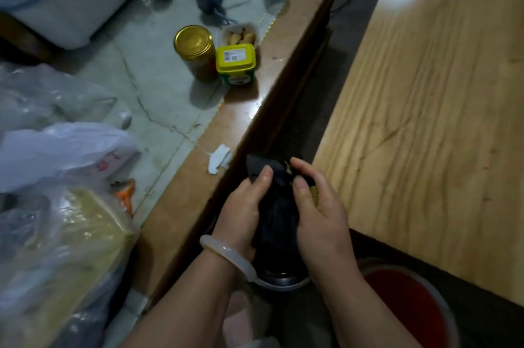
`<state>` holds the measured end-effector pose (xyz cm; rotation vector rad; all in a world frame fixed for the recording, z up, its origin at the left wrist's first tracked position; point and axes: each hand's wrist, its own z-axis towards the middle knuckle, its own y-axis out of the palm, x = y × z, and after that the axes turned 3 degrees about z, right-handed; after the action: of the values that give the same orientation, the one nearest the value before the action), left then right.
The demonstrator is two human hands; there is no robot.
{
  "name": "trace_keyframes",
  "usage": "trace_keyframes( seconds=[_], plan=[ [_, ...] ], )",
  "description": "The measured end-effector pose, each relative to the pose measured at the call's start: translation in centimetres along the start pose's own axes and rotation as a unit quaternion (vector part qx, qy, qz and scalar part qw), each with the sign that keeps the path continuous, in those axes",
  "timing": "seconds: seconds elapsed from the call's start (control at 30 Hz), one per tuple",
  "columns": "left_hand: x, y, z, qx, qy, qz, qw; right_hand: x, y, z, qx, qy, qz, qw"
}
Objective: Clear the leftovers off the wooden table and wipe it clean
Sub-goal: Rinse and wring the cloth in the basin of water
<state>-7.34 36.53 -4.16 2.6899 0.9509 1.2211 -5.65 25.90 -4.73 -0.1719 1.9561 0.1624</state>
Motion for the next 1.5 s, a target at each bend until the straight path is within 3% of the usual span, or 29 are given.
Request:
trace_keyframes(
  seconds=[0.27,0.37,0.47,0.57,0.67,0.73,0.8,0.93,1.0,1.1,1.17,1.33,1.5],
  plan=[
    [-6.9,-7.8,3.8,0.136,-0.083,0.176,0.971,6.4,4.2,-2.2,0.031,0.057,-0.099,0.993],
    [-9.8,-8.8,5.1,0.156,-0.103,0.257,0.948,9.0,3.8,-2.4,0.059,0.136,-0.053,0.987],
    [-12.3,-9.4,6.0,0.16,-0.114,0.321,0.926,12.3,3.0,-2.4,0.118,0.252,0.046,0.959],
    [-14.4,-9.9,7.4,0.119,-0.1,0.361,0.92,14.9,1.9,-1.3,0.166,0.326,0.239,0.899],
    [-16.4,-10.6,9.1,0.107,-0.082,0.437,0.889,17.1,1.2,0.3,0.18,0.363,0.3,0.864],
    [-17.2,-10.8,10.1,0.09,-0.096,0.428,0.894,18.7,1.0,1.2,0.18,0.362,0.31,0.861],
    [-17.4,-10.9,11.3,0.02,-0.144,0.411,0.9,20.5,0.8,2.6,0.171,0.359,0.308,0.864],
    [-18.1,-11.1,13.6,-0.137,-0.235,0.411,0.87,24.4,1.2,5.8,0.167,0.394,0.279,0.86],
    [-19.2,-11.3,15.1,-0.161,-0.236,0.429,0.857,26.5,1.3,6.9,0.156,0.402,0.301,0.851],
    [-21.6,-12.3,17.8,-0.132,-0.19,0.471,0.851,29.9,1.0,7.9,0.129,0.381,0.323,0.857],
    [-23.6,-13.0,19.7,-0.119,-0.166,0.462,0.863,32.0,0.9,8.4,0.142,0.372,0.27,0.877],
    [-26.9,-14.9,23.8,-0.105,-0.165,0.325,0.925,36.8,0.0,10.3,0.17,0.331,0.174,0.912],
    [-28.7,-16.6,27.0,-0.094,-0.156,0.293,0.939,40.1,-0.3,12.5,0.217,0.279,0.132,0.926]
  ],
)
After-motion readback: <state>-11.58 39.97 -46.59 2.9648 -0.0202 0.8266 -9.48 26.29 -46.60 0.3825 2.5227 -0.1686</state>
